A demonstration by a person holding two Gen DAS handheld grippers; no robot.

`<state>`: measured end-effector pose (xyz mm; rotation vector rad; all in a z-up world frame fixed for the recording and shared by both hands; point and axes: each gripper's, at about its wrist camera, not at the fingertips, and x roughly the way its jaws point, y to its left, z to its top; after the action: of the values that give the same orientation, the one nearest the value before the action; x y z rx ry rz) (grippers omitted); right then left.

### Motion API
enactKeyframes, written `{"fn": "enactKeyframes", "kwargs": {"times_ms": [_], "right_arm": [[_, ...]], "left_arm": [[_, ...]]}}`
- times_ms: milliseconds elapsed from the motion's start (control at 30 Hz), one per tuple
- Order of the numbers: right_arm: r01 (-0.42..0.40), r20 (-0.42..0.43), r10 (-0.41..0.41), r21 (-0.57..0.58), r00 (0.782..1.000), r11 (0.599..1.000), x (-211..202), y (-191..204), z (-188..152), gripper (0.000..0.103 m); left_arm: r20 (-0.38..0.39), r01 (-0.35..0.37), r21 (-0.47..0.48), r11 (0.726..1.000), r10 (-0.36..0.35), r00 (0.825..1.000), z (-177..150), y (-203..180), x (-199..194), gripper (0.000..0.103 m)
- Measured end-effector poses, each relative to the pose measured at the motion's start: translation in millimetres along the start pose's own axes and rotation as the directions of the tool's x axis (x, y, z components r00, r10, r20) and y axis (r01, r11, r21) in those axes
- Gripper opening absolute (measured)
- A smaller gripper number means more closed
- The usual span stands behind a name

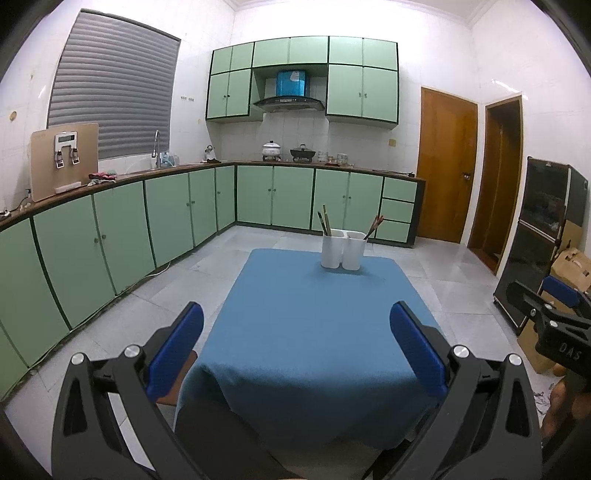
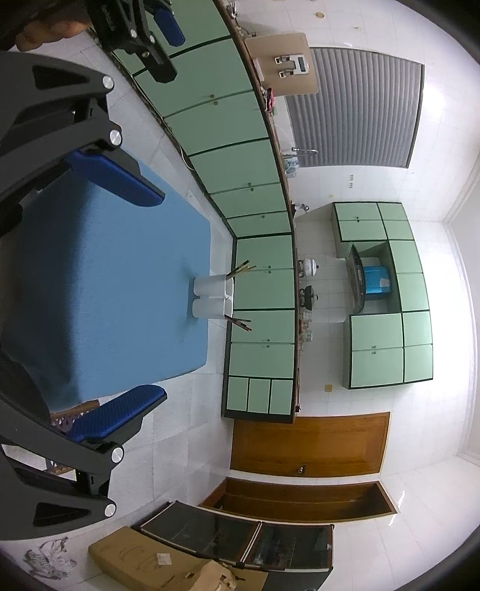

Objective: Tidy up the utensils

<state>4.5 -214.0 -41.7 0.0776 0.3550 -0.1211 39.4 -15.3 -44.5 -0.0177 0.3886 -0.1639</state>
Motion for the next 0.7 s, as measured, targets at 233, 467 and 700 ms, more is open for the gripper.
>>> {"fn": "enactKeyframes", "kwargs": {"times_ms": [233, 467, 700], "right_arm": [[0.006, 0.004, -0.006, 0.018, 1.0, 1.0, -0.7, -3.4, -0.1, 0.095], [0.007, 0.014, -0.007, 0.021, 1.0, 1.0, -2.6, -2.6, -1.9, 0.095], [0.006, 0.021, -0.006, 0.022, 1.0, 1.0, -4.2, -2.3, -3.9, 0.095]], "left_arm": [[0.032, -0.024, 0.01, 1.0, 0.024, 0.999, 0.4, -1.5, -5.9, 0.098], [0.029, -0.02, 0.014, 1.0, 0.02, 0.999, 0.5, -2.3, -5.6, 0.098], [0.024, -0.019, 0.009, 1.0, 0.019, 1.0, -0.7, -2.0, -5.1, 0.098]]}}
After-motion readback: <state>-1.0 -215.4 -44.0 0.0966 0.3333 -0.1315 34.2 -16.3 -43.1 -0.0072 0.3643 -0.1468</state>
